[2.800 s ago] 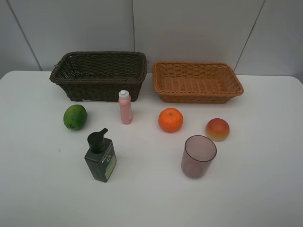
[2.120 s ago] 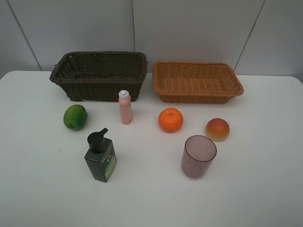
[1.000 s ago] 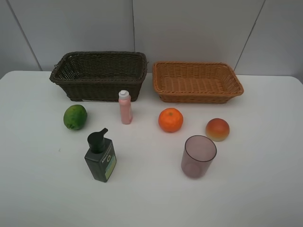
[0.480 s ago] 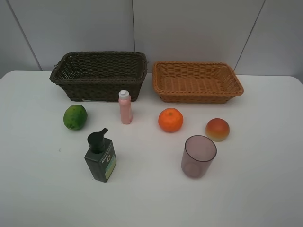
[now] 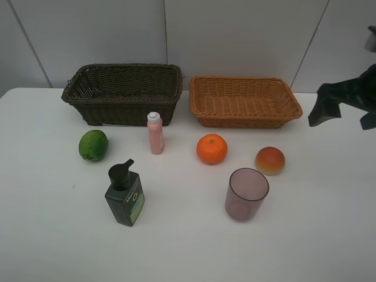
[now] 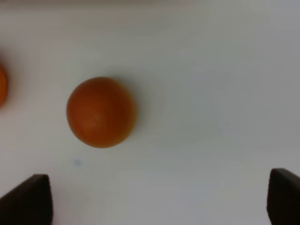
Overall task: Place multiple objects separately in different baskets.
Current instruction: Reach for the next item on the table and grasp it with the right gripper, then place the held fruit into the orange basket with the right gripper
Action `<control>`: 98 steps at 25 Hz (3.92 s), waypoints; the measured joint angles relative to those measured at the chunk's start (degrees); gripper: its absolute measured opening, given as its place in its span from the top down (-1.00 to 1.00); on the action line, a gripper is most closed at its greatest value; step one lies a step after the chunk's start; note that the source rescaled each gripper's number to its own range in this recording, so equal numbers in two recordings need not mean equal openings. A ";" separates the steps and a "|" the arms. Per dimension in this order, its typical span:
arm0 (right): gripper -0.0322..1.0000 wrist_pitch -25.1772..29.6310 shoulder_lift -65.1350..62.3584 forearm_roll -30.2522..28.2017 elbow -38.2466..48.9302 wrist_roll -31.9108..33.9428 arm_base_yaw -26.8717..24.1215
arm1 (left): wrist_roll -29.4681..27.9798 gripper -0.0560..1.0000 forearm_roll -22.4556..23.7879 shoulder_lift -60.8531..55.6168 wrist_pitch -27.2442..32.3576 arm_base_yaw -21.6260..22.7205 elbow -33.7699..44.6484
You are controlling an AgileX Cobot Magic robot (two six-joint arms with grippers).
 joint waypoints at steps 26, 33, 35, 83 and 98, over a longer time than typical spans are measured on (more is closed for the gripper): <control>-1.00 -9.02 31.22 -5.15 -8.99 22.66 9.85 | 0.00 -1.00 0.00 0.00 0.00 0.00 0.00; -1.00 -9.77 33.85 -5.15 -8.99 23.71 9.85 | 0.00 -1.00 0.00 0.00 0.00 0.00 0.00; -1.00 -9.89 34.53 -5.04 -8.99 23.71 9.85 | 0.00 -1.00 0.00 0.00 0.00 0.00 0.00; -0.01 17.49 44.55 -1.64 -52.63 -1.42 9.85 | 0.00 -1.00 0.00 0.00 0.00 0.00 0.00; -0.14 5.04 57.95 -4.23 -62.98 -1.47 9.67 | 0.00 -1.00 0.00 0.00 0.00 0.00 0.00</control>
